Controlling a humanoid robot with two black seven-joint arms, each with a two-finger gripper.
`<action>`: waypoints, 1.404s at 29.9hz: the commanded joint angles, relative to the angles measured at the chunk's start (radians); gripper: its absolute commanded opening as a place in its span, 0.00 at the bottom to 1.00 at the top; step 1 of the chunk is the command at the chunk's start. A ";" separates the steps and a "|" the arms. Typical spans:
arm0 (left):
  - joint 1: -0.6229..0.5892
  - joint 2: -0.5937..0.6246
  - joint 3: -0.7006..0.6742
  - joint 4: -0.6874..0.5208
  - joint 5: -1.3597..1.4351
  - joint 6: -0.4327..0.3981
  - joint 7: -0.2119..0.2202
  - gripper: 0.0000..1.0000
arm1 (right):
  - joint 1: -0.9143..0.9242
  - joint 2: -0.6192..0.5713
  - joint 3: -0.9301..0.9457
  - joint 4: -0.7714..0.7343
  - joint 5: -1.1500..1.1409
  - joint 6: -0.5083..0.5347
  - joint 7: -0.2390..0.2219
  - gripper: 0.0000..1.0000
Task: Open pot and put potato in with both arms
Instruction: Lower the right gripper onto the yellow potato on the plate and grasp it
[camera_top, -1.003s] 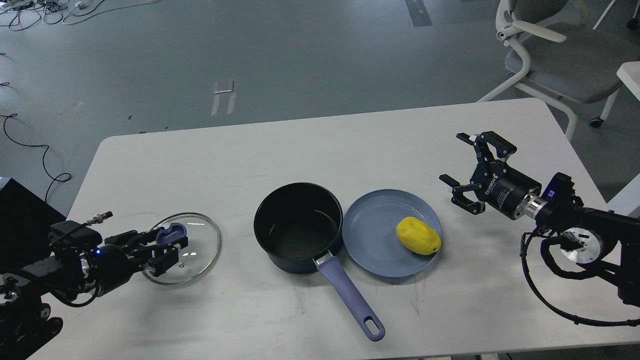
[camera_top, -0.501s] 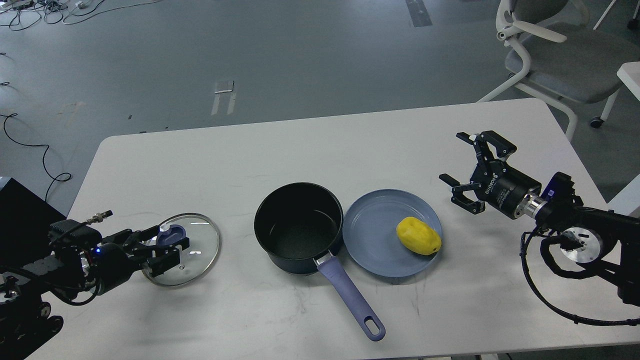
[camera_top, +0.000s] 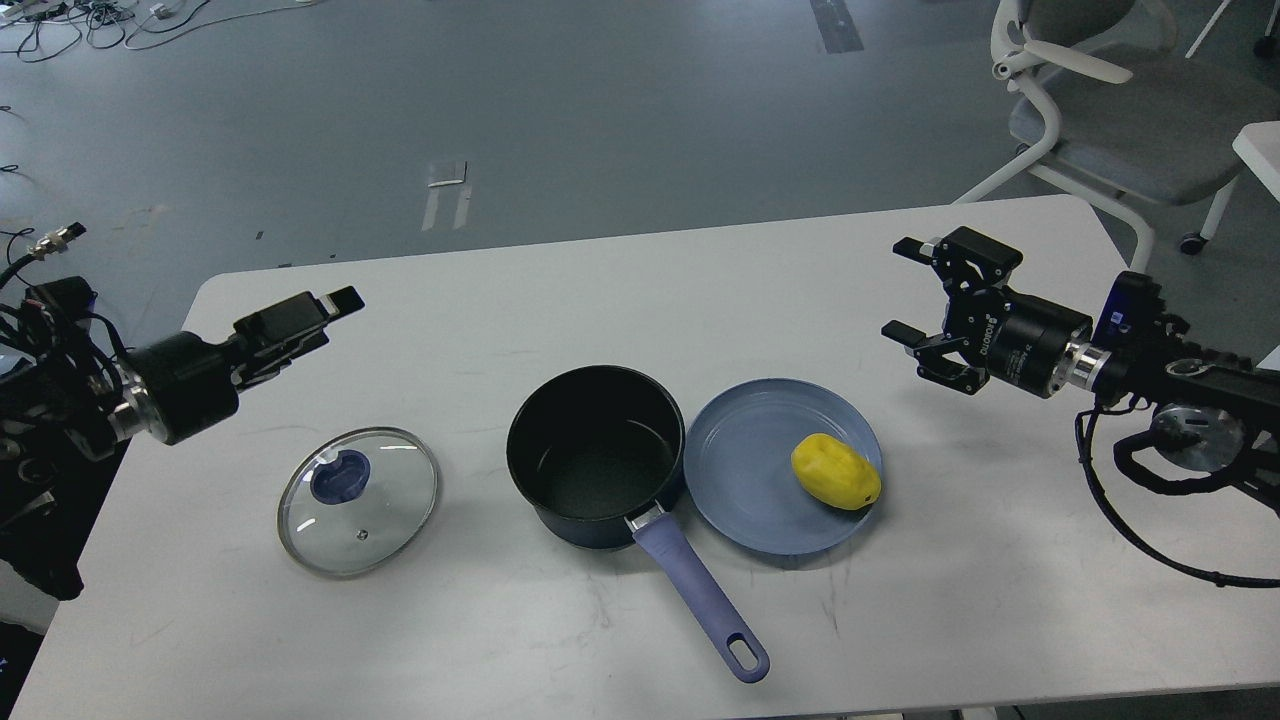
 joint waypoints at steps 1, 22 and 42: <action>-0.046 0.000 -0.002 0.000 -0.248 -0.147 0.000 0.98 | 0.230 -0.045 -0.227 0.044 -0.123 0.009 0.000 1.00; -0.048 -0.045 -0.036 0.006 -0.557 -0.167 0.000 0.98 | 0.919 0.286 -1.000 0.238 -0.735 0.005 0.000 1.00; -0.048 -0.045 -0.060 0.000 -0.558 -0.167 0.000 0.97 | 0.801 0.458 -1.071 0.143 -0.721 -0.022 0.000 0.99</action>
